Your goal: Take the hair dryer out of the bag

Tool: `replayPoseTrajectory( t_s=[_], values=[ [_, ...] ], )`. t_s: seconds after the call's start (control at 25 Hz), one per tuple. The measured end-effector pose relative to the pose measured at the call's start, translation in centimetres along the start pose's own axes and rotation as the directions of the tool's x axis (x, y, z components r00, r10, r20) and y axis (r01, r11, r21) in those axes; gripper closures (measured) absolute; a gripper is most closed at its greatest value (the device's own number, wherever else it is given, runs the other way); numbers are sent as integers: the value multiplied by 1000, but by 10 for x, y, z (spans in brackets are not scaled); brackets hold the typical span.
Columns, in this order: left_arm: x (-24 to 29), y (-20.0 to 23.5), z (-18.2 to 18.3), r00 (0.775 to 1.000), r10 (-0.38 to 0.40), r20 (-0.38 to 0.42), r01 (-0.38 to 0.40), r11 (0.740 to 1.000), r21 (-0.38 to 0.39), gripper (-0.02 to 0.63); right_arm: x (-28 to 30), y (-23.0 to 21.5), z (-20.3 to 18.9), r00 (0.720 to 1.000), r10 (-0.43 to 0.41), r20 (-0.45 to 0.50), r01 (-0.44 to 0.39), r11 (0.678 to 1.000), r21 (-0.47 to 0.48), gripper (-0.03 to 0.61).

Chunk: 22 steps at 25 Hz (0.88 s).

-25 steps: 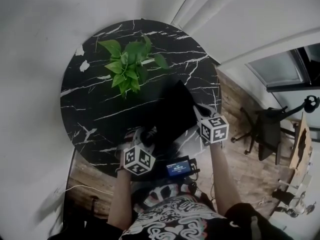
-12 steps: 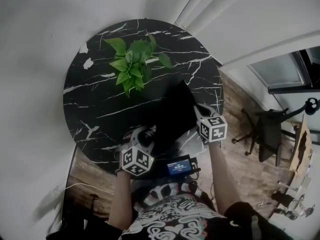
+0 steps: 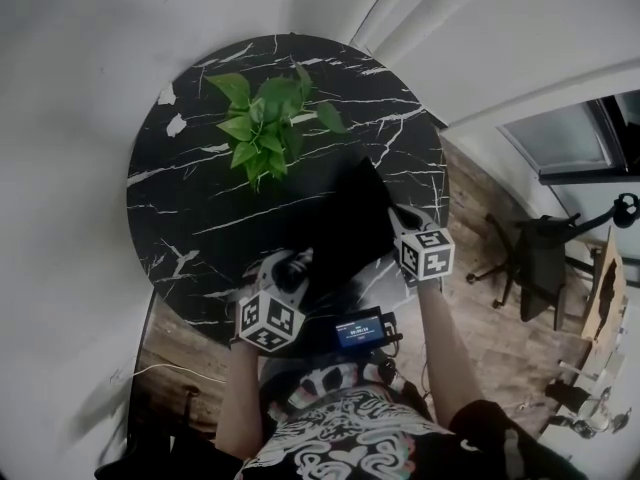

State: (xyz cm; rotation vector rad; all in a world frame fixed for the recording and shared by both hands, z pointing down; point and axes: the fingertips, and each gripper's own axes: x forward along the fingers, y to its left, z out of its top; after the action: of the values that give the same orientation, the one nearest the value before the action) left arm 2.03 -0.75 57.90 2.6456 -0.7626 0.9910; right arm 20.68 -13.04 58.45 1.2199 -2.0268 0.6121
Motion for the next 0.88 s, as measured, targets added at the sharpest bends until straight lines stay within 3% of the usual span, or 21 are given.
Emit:
replayPoseTrajectory(
  t_s=[0.88],
  values=[
    [-16,11,-2,1000,3,5,-3,999,-38,425,11,7,-14,1000,15,-8,-16,989,-149,552]
  ],
)
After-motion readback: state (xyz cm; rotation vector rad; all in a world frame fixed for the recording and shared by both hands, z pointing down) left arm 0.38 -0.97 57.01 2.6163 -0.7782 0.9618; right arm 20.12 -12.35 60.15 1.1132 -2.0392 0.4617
